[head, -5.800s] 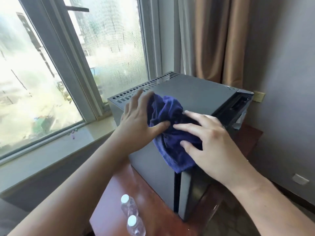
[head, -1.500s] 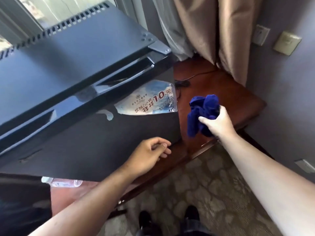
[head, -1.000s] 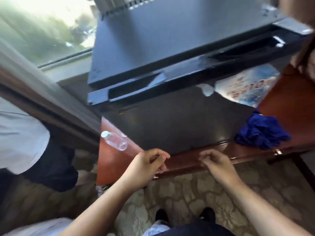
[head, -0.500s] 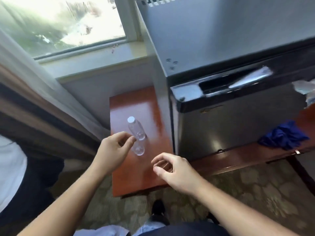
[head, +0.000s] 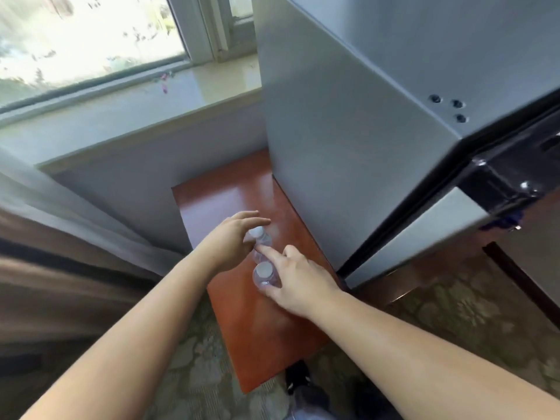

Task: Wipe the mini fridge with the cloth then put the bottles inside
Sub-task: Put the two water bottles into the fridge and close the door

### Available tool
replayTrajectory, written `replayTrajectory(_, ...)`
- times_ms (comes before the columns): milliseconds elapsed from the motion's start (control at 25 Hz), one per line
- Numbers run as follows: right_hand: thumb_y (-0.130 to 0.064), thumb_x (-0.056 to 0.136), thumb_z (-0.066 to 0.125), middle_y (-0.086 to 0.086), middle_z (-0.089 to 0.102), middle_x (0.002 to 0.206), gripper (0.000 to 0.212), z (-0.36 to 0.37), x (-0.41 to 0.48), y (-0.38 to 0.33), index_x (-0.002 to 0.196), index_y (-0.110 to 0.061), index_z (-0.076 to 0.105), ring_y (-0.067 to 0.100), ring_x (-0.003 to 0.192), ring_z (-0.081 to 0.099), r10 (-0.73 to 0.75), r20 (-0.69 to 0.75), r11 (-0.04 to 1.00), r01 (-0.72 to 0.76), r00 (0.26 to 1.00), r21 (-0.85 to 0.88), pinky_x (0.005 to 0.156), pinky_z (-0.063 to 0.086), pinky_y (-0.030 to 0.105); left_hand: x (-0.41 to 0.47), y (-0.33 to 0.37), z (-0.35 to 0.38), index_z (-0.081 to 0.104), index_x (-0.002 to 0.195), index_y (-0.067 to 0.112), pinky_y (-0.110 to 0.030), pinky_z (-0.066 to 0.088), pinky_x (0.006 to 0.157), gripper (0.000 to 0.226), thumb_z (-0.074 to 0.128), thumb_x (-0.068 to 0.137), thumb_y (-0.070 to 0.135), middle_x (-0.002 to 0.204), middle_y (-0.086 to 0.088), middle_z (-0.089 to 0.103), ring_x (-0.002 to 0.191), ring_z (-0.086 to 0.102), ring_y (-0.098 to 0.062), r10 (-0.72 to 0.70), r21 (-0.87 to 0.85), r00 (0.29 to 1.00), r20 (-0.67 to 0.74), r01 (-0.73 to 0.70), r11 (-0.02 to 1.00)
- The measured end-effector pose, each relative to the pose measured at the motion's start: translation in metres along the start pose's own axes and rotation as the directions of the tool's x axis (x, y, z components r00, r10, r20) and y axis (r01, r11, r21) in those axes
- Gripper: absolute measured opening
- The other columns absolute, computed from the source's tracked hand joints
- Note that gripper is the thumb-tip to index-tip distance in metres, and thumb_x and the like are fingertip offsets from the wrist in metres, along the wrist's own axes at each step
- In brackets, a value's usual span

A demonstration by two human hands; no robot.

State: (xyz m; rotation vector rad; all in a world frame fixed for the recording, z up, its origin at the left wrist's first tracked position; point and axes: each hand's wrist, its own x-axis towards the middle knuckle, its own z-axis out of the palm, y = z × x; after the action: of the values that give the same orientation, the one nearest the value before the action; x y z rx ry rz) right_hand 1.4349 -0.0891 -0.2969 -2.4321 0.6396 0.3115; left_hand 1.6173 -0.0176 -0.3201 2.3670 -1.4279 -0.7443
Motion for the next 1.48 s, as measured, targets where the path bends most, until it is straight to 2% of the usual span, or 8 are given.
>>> replayTrajectory(80,-0.049,0.094,0.058,0.006,0.05,0.117,0.063,0.01,0.01,0.0,0.148,-0.049,0.026,0.035,0.111,0.063,0.005,-0.002,0.999,-0.005,1.0,-0.048,0.087,0.053,0.045,0.002,-0.009,0.01,0.061,0.134,0.039,-0.035,0.044,0.107,0.054,0.068,0.089,0.008,0.138,0.008,0.058,0.127,0.054,-0.02,0.027,-0.032,0.999,-0.048,-0.028,0.999)
replayTrajectory(200,-0.042,0.095,0.059,0.006,0.054,0.112,0.045,0.022,0.013,0.002,0.137,-0.036,0.041,0.034,0.108,0.065,-0.003,0.013,0.995,0.004,1.0,-0.096,0.082,0.053,0.044,-0.009,-0.009,0.026,0.063,0.127,0.04,-0.038,0.048,0.097,0.043,0.073,0.09,0.02,0.11,0.018,0.054,0.106,0.051,-0.016,0.056,-0.051,0.987,-0.147,-0.064,0.997)
replayTrajectory(360,-0.05,0.093,0.06,0.003,0.057,0.11,0.039,-0.003,-0.005,0.007,0.119,-0.023,0.049,0.032,0.108,0.065,-0.072,0.016,0.973,0.074,0.997,-0.217,0.08,0.049,0.041,-0.028,-0.008,0.023,0.061,0.135,0.032,-0.029,0.045,0.09,0.052,0.077,0.087,0.041,0.111,0.012,0.063,0.104,0.057,-0.013,0.018,-0.129,0.967,-0.255,-0.052,0.99)
replayTrajectory(520,-0.063,0.091,0.055,0.004,0.066,0.118,0.047,-0.083,-0.034,0.01,0.111,-0.021,0.048,0.032,0.112,0.065,-0.115,0.094,0.863,0.146,0.989,-0.483,0.075,0.041,0.037,-0.039,0.026,-0.009,0.071,0.121,0.03,-0.027,0.041,0.081,0.047,0.077,0.081,0.054,0.101,0.009,0.058,0.097,0.057,-0.014,0.038,-0.132,0.942,-0.333,-0.087,0.987)
replayTrajectory(680,-0.061,0.093,0.054,0.008,0.066,0.117,0.051,-0.132,-0.073,0.008,0.12,-0.019,0.048,0.035,0.108,0.067,-0.193,0.102,0.741,0.213,0.976,-0.637,0.072,0.04,0.039,-0.046,0.092,-0.026,0.07,0.116,0.033,-0.033,0.052,0.093,0.05,0.064,0.082,0.068,0.112,0.016,0.064,0.106,0.06,-0.011,0.162,-0.194,0.932,-0.325,-0.233,0.953)
replayTrajectory(880,-0.05,0.098,0.054,0.014,0.062,0.124,0.053,-0.148,-0.085,0.0,0.128,-0.007,0.048,0.038,0.114,0.063,-0.156,0.085,0.756,0.174,0.984,-0.631,0.077,0.043,0.039,-0.058,0.133,-0.024,0.063,0.119,0.036,-0.037,0.057,0.088,0.04,0.062,0.089,0.062,0.111,0.017,0.071,0.092,0.071,-0.008,0.056,-0.255,0.931,-0.361,-0.157,0.954)
replayTrajectory(1080,-0.041,0.1,0.056,0.016,0.061,0.128,0.048,-0.141,-0.09,0.002,0.13,-0.005,0.048,0.036,0.118,0.062,-0.125,0.047,0.8,0.129,0.991,-0.585,0.093,0.05,0.044,-0.076,0.152,-0.014,0.065,0.12,0.032,-0.027,0.051,0.084,0.034,0.066,0.092,0.05,0.114,0.014,0.071,0.093,0.069,-0.008,-0.022,-0.284,0.899,-0.437,-0.114,0.952)
replayTrajectory(1480,-0.044,0.102,0.049,0.017,0.061,0.127,0.046,-0.125,-0.163,0.023,0.126,-0.005,0.045,0.039,0.118,0.063,-0.129,0.001,0.804,0.105,0.992,-0.586,0.085,0.047,0.041,-0.135,0.206,0.026,0.067,0.118,0.026,-0.03,0.05,0.086,0.027,0.07,0.093,0.038,0.111,0.011,0.071,0.092,0.062,-0.011,-0.055,-0.282,0.836,-0.546,-0.121,0.952)
